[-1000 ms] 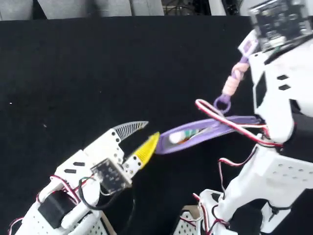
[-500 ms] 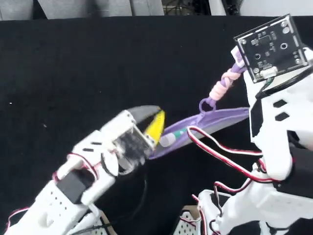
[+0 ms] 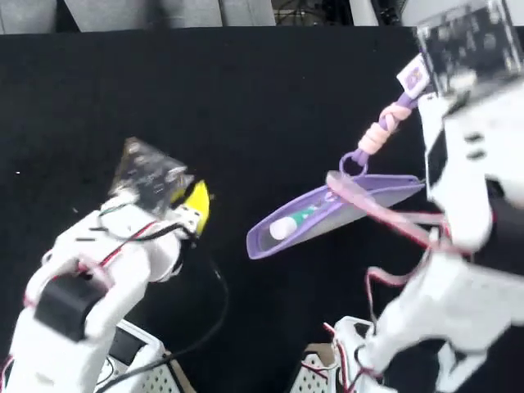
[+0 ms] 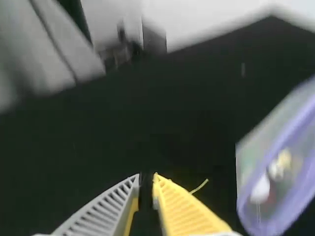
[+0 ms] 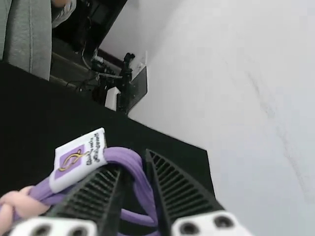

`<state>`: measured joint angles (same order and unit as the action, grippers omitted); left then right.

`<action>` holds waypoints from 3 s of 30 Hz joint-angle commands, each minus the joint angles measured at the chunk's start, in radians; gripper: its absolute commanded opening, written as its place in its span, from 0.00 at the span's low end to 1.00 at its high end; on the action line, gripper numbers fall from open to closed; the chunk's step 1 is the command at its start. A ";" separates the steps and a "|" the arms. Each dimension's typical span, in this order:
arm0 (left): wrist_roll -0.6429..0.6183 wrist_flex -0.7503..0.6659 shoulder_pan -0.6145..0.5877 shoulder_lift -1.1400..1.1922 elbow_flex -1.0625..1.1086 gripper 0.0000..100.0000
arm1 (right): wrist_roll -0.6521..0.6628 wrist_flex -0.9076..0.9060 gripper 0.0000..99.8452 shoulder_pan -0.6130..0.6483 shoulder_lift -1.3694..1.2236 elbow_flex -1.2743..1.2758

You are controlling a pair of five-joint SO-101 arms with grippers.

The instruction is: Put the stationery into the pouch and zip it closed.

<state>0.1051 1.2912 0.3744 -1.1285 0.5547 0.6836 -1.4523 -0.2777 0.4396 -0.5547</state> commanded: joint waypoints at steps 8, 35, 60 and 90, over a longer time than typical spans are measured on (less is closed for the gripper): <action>0.219 0.359 0.122 0.339 -0.047 0.20 | -0.006 0.048 0.01 -0.014 -0.053 -0.015; 0.557 -0.009 0.022 0.338 0.390 0.20 | -0.002 0.046 0.01 -0.015 -0.059 -0.015; 0.563 -0.571 -0.110 0.130 0.997 0.20 | -0.002 0.044 0.01 -0.015 -0.059 -0.013; 0.562 -0.569 -0.107 -0.238 1.152 0.20 | -0.002 0.040 0.01 -0.015 -0.053 -0.013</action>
<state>0.6636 0.7281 0.2685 -1.3755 1.6916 0.6836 -1.4339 -0.2777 0.3813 -0.5531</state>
